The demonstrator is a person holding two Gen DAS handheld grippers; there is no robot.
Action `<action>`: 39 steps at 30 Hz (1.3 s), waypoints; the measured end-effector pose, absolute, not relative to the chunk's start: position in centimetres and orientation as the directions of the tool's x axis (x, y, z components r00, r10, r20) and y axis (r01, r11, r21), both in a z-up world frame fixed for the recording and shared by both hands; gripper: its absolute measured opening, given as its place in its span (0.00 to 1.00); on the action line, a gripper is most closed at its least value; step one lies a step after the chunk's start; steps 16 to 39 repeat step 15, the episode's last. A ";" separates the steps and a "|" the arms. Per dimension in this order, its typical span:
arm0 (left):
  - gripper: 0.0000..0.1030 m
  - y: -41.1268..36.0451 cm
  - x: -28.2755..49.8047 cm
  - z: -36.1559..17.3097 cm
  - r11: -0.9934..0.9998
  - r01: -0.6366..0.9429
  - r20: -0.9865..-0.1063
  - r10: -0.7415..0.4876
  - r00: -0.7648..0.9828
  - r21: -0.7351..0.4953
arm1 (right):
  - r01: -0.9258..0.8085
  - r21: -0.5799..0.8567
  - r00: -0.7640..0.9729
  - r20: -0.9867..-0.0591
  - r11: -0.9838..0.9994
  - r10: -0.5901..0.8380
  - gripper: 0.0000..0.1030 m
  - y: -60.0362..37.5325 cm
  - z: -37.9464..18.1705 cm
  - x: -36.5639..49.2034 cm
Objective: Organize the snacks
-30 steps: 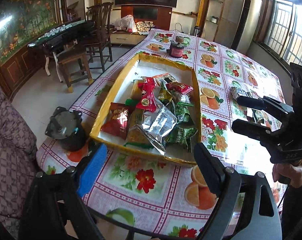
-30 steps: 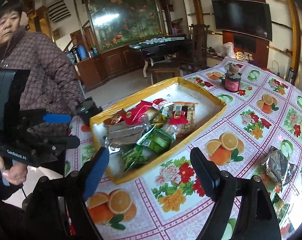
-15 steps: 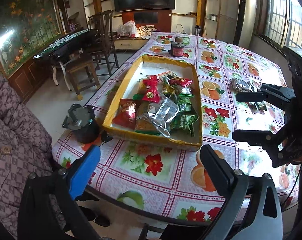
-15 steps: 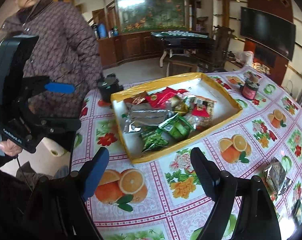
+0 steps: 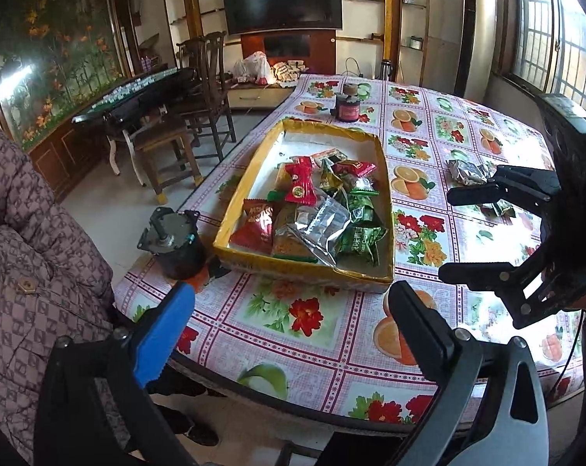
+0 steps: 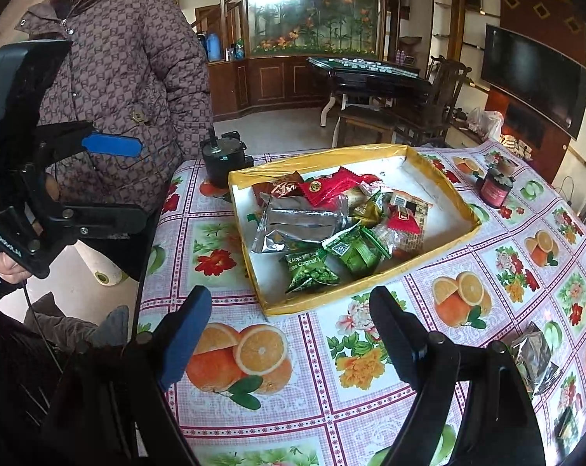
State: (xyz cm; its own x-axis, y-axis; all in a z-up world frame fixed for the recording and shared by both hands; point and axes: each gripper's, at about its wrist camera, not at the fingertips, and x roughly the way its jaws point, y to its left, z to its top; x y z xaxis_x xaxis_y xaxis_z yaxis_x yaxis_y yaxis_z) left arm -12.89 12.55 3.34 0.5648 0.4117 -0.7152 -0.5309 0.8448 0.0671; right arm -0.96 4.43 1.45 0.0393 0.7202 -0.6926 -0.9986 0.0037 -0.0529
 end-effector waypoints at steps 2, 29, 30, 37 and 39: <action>0.97 12.4 -12.9 3.4 0.844 -0.532 -0.712 0.417 0.566 0.071 | -0.999 -0.050 0.036 -0.695 0.001 0.718 0.81 4.5 1.4 -1.0; 0.96 12.1 -13.2 4.2 0.821 -0.561 -0.660 0.478 0.579 0.103 | -0.998 -0.064 0.024 -0.690 -0.028 0.724 0.81 5.1 1.7 -1.5; 0.96 12.1 -13.2 4.2 0.821 -0.561 -0.660 0.478 0.579 0.103 | -0.998 -0.064 0.024 -0.690 -0.028 0.724 0.81 5.1 1.7 -1.5; 0.96 12.1 -13.2 4.2 0.821 -0.561 -0.660 0.478 0.579 0.103 | -0.998 -0.064 0.024 -0.690 -0.028 0.724 0.81 5.1 1.7 -1.5; 0.96 12.1 -13.2 4.2 0.821 -0.561 -0.660 0.478 0.579 0.103 | -0.998 -0.064 0.024 -0.690 -0.028 0.724 0.81 5.1 1.7 -1.5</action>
